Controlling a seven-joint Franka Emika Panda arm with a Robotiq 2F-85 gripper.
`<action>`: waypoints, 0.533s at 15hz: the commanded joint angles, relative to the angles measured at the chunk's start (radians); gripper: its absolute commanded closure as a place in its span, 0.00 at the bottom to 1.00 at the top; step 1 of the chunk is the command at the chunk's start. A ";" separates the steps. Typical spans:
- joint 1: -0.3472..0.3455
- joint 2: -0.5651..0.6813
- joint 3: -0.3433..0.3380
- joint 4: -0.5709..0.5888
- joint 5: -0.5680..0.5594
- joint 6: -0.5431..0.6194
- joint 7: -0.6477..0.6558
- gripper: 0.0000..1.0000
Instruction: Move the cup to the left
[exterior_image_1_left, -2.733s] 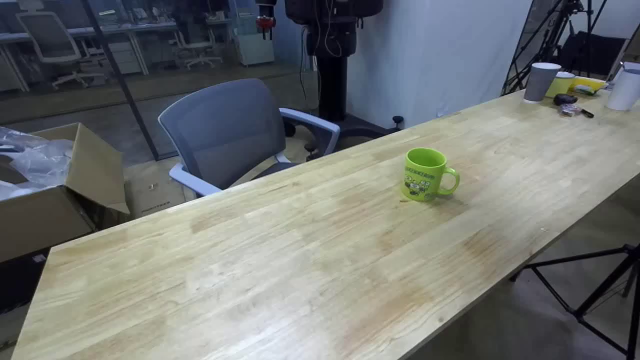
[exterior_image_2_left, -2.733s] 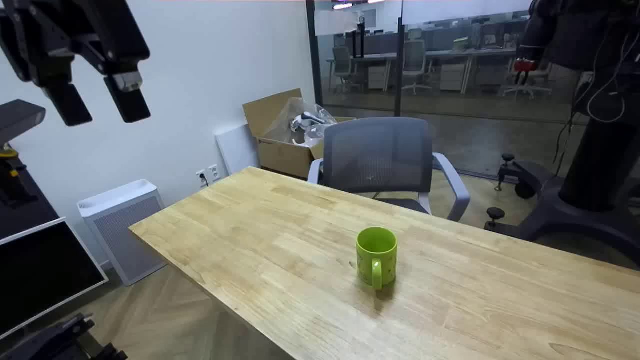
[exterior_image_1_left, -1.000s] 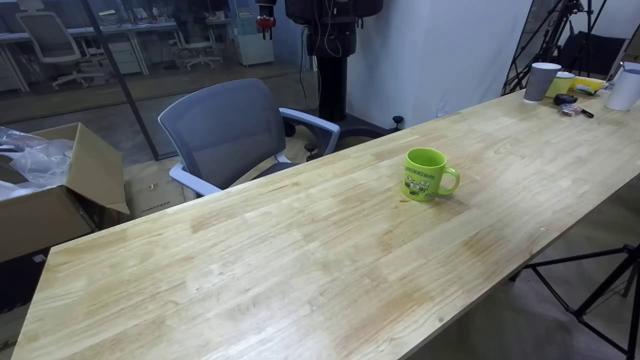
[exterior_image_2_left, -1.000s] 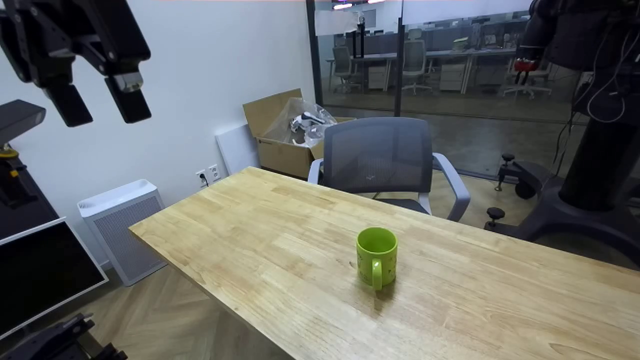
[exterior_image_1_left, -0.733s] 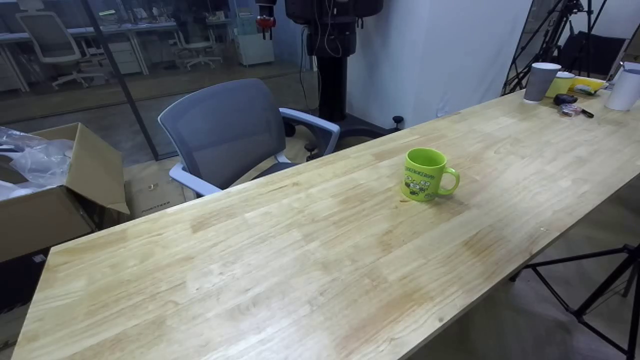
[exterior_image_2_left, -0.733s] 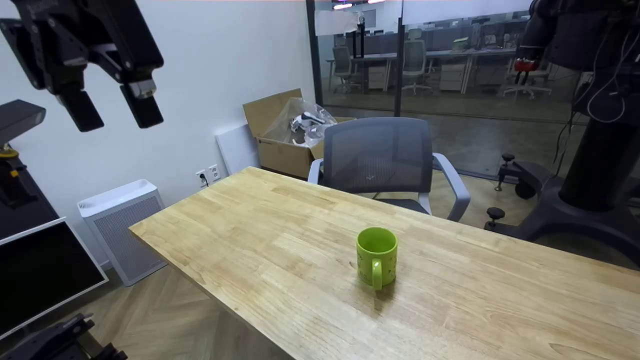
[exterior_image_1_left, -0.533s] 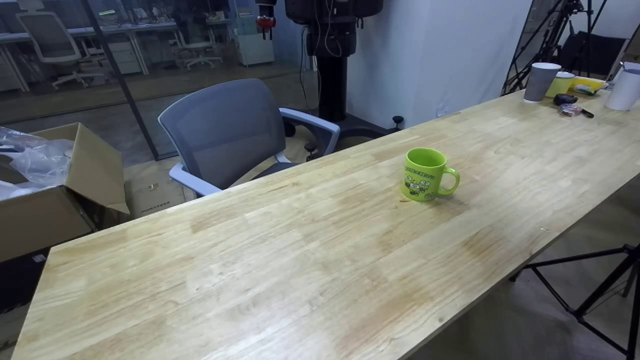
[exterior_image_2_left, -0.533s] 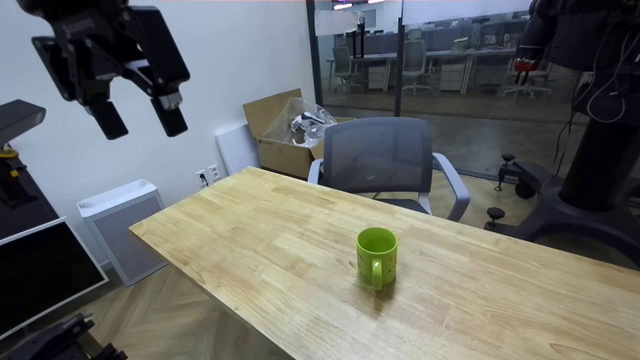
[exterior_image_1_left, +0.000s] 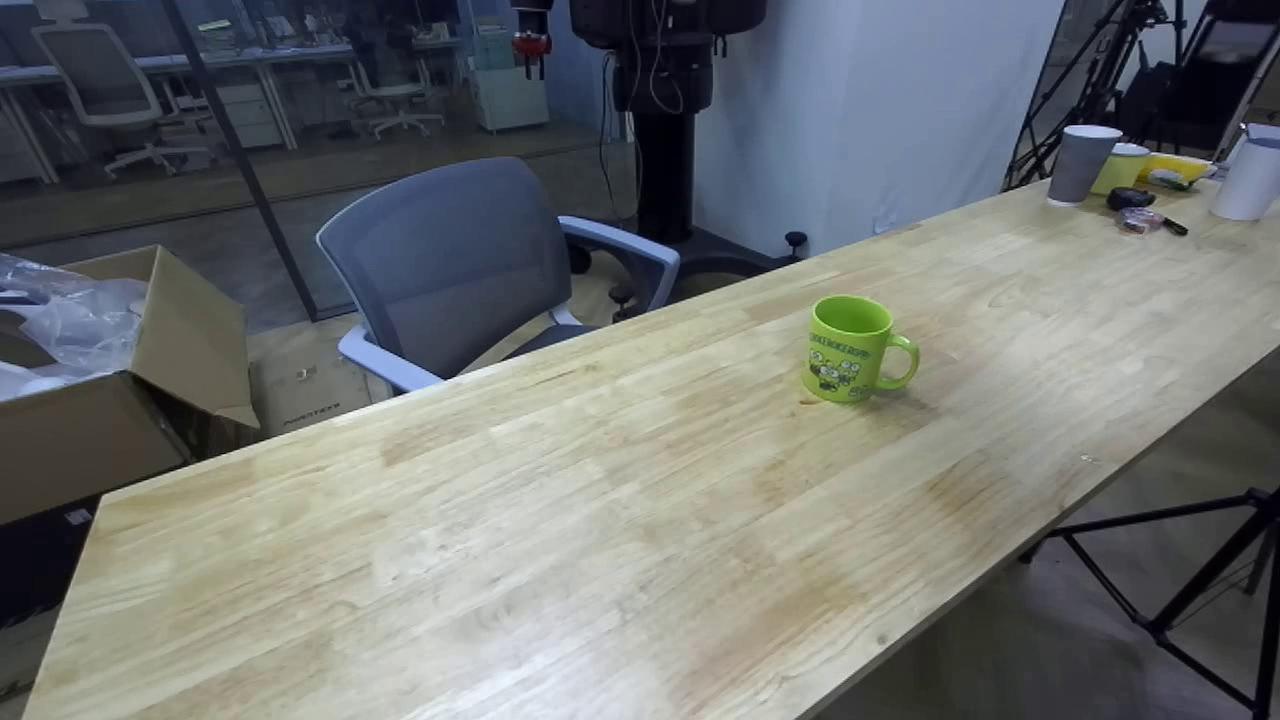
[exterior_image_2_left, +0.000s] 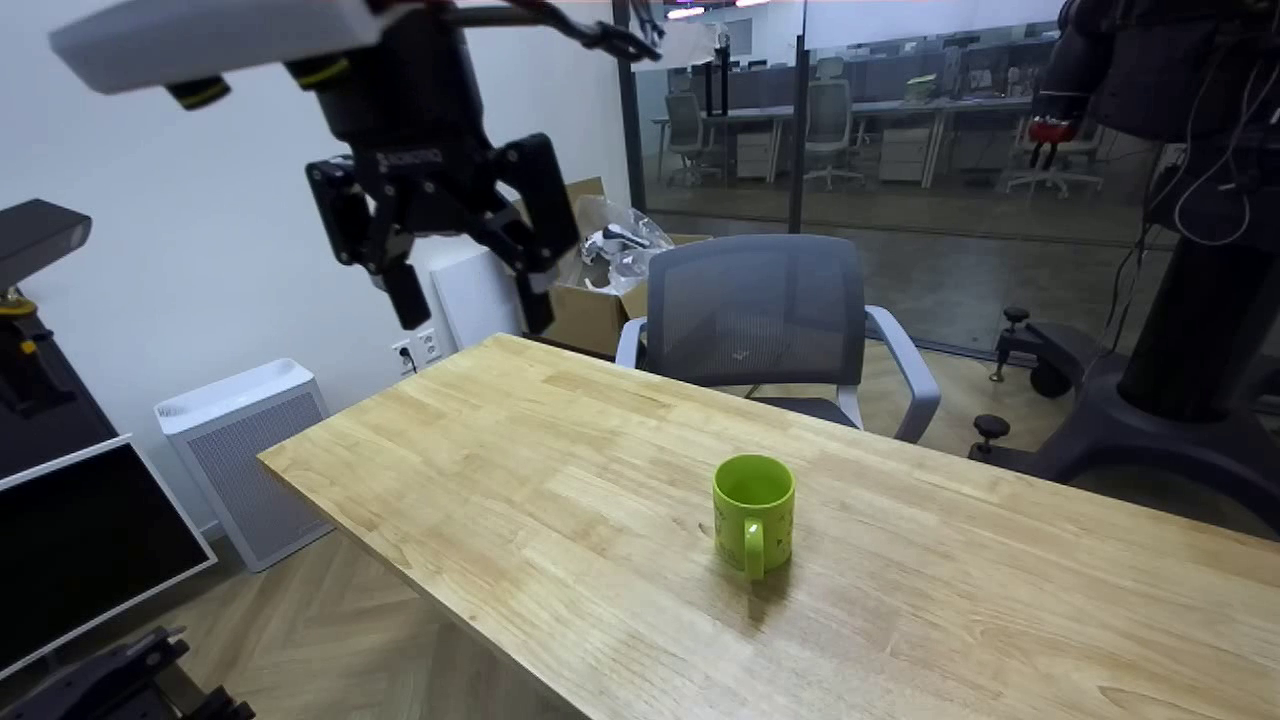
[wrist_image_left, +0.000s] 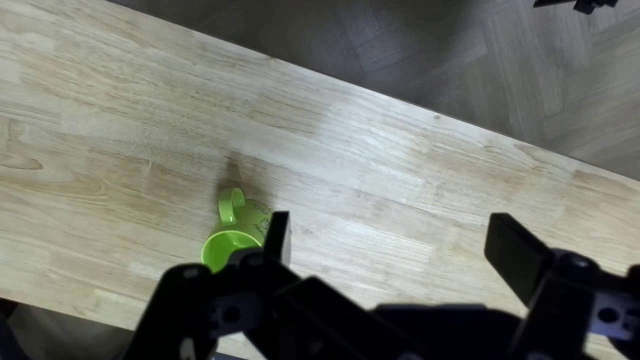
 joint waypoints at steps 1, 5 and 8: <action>-0.025 0.243 -0.056 0.161 0.010 0.037 -0.073 0.00; -0.059 0.436 -0.083 0.286 0.049 0.080 -0.140 0.00; -0.091 0.563 -0.069 0.380 0.065 0.090 -0.153 0.00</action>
